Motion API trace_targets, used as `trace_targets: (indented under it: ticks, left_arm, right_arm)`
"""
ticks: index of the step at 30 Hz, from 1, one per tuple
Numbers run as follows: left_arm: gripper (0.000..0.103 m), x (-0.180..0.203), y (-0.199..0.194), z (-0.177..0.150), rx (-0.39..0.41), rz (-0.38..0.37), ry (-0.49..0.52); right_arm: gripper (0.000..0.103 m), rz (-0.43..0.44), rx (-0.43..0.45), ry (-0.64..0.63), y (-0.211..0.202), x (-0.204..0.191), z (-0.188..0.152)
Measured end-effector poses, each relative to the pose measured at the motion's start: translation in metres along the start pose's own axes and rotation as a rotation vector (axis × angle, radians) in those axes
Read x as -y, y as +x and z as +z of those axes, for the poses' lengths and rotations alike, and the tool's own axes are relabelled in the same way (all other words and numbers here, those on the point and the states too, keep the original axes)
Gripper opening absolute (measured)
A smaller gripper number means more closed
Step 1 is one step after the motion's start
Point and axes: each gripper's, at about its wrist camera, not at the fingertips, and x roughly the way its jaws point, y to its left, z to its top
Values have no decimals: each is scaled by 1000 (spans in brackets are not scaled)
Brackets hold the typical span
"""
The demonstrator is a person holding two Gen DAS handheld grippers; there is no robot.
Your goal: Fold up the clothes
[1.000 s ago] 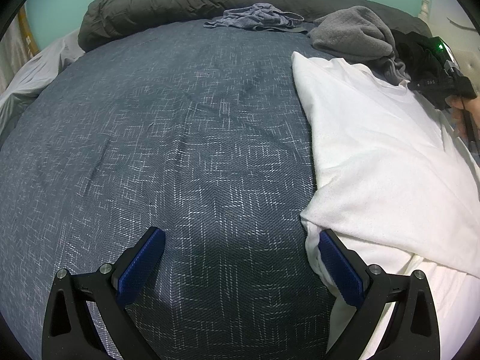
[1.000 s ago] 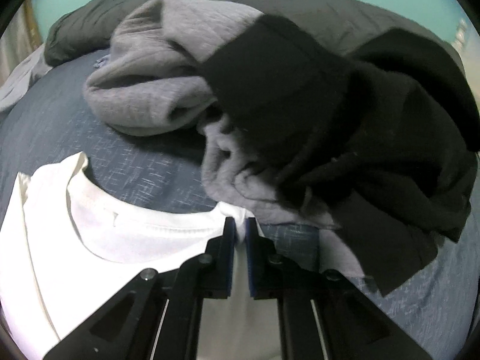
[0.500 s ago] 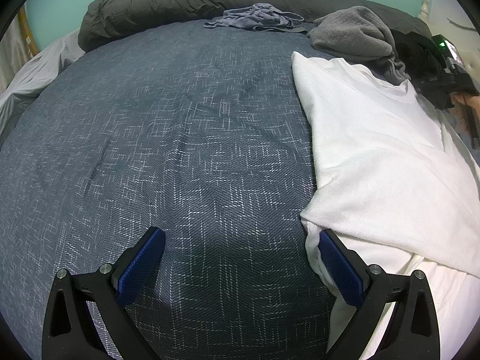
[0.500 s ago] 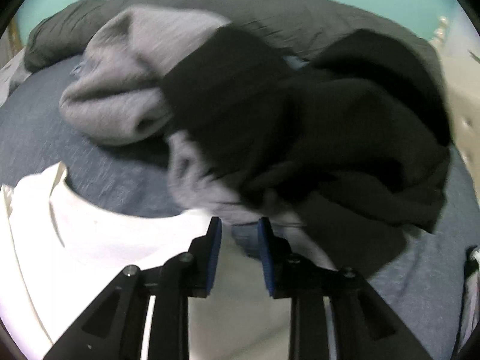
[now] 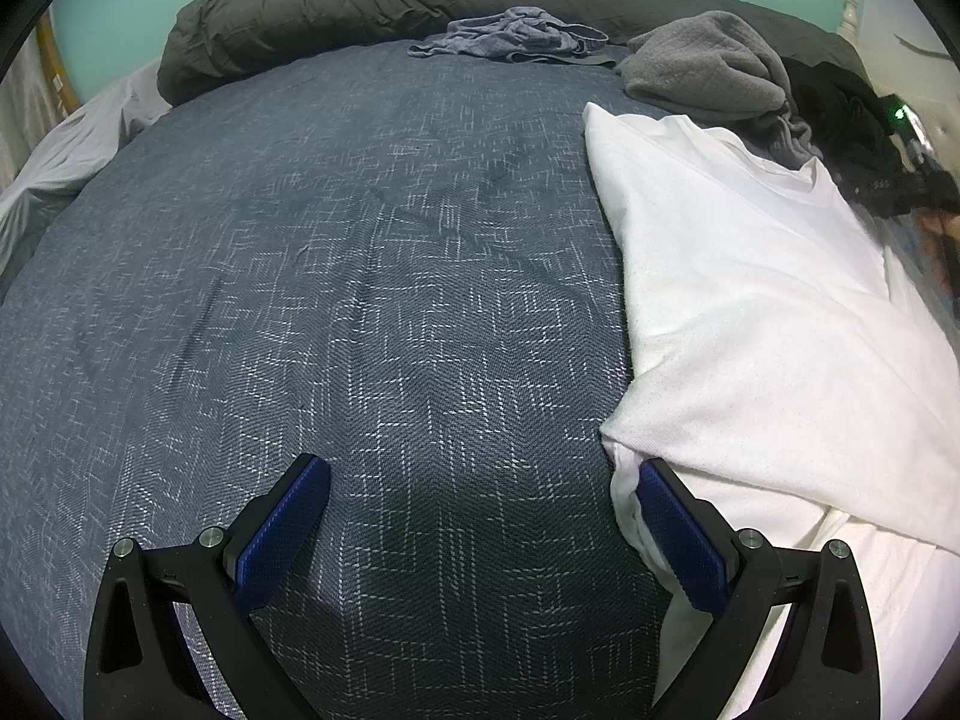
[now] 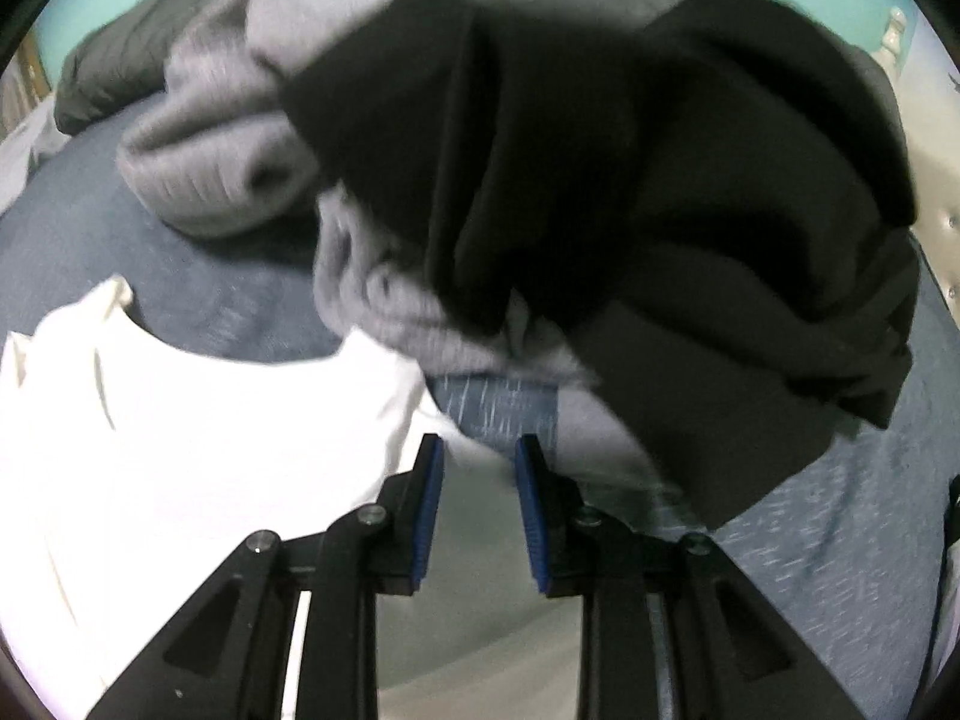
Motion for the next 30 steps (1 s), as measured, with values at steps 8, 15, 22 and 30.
trace_targets:
  ticks: [8,15,22,30]
  left_arm:
    - [103,2,-1,-3,2,1,-1]
    - [103,0,1,-3,4,3,0]
    - [103,4,0,-4,4,6,0]
    - [103,4,-2,-5,4,8,1]
  right_arm:
    - [1,23,-6,44,6,8,-9]
    - [1,-27,42,110,-3,23,-6]
    - [1,59,107,136,-25,35,-8]
    - [1,5,-29,70,-8,32,-21]
